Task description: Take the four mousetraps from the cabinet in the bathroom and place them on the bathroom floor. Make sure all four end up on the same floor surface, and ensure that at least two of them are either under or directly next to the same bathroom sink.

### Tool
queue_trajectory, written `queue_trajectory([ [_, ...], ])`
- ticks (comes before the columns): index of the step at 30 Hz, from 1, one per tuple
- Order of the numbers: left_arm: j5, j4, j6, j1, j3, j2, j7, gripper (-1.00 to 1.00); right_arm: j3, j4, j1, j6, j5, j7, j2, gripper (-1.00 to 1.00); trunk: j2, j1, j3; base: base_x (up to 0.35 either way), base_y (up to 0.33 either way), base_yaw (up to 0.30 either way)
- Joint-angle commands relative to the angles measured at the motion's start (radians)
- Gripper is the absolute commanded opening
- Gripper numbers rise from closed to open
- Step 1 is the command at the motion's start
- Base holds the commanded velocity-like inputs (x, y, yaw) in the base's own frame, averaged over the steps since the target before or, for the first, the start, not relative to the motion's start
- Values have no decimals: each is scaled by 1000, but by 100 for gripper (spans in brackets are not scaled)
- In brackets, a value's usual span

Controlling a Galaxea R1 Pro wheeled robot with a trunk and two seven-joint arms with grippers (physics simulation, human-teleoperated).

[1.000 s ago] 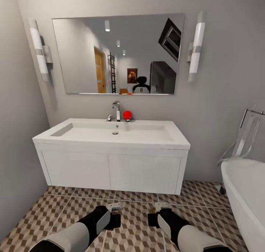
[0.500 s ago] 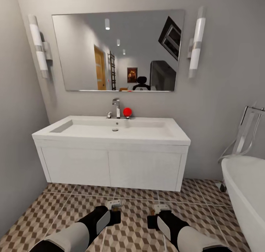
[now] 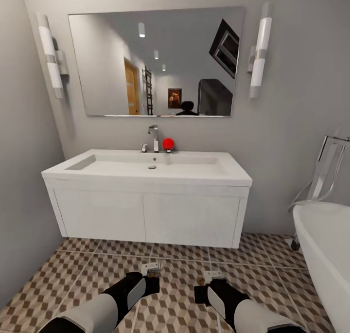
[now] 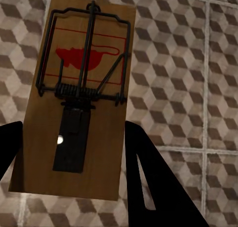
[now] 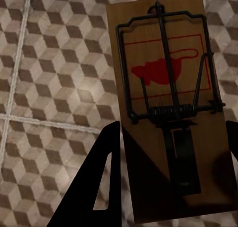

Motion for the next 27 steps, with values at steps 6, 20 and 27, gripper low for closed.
queue_trajectory([
  [6,6,-4,56,0,-6,0,8,-100,6,-2,0,-58,-10,-4,0,-100,-43,23,-20,0,0,0],
  [20,7,3,85,0,-4,0,15,-100,6,0,0,-82,-10,-5,0,-100,-141,77,-64,0,0,0],
  [27,8,-1,81,0,-3,0,22,-100,8,0,0,-84,-10,-7,0,-100,-190,103,-86,0,0,0],
])
